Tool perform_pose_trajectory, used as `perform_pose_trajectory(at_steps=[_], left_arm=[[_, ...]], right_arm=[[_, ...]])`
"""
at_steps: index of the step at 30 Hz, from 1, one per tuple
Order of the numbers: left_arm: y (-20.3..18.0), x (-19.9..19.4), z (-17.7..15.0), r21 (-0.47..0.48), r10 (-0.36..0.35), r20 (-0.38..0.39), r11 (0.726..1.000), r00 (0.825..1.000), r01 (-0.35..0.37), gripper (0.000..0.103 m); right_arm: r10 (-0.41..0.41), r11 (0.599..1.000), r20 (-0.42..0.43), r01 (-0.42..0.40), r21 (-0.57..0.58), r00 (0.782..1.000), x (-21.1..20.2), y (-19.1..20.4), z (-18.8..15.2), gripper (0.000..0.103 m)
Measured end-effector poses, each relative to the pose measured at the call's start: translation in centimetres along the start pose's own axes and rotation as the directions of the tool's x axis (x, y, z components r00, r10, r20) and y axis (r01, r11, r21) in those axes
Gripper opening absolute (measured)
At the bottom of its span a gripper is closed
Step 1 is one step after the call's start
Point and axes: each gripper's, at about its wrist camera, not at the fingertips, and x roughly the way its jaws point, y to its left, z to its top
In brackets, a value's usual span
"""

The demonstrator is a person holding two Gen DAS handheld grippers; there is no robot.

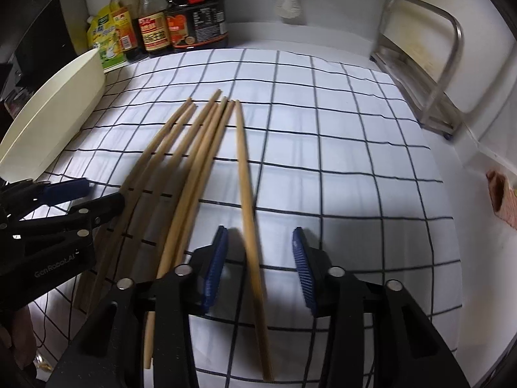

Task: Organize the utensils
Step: 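Close the left tool on a chopstick while the right tool grasps another, then lift the left tool's chopstick toward the basin while the right tool lifts its own, then lower the left tool's chopstick into the basin and open while the right tool releases its own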

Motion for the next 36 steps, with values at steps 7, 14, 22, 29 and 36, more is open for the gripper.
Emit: perform_pose_trajectory(at_steps=[7,14,22,29,36], left_arm=[[-0.6,-0.1,0.2,0.029,-0.023,-0.01,0.999,1.0,0.023,0.007],[0.4,-1.0,0.3,0.008,-0.05,-0.017,0.999,0.999,0.05,0.007],[3.4,-5.3,2.0,-0.01,-0.057,0.051,0.998,0.997,0.058,0.007],[10.1,-8.5,3.9,-0.088,0.003,0.112,0.996,0.994,0.007,0.007],[18.3,-9.5,4.9,-0.174,0.094,0.125,0.982,0.988,-0.071,0.007]], right_arm=[[0.028,0.999,-0.011,-0.028,-0.026,1.0,-0.1,0.8,0.2,0.007],[0.071,0.996,-0.021,-0.07,0.063,0.997,-0.8,-0.1,0.5,0.007],[0.108,0.991,0.036,-0.111,0.08,0.993,-4.3,2.1,3.2,0.007],[0.202,0.977,0.108,-0.208,0.046,0.973,-6.0,7.6,8.4,0.007],[0.315,0.949,0.115,-0.31,-0.059,0.942,-4.6,16.5,14.1,0.007]])
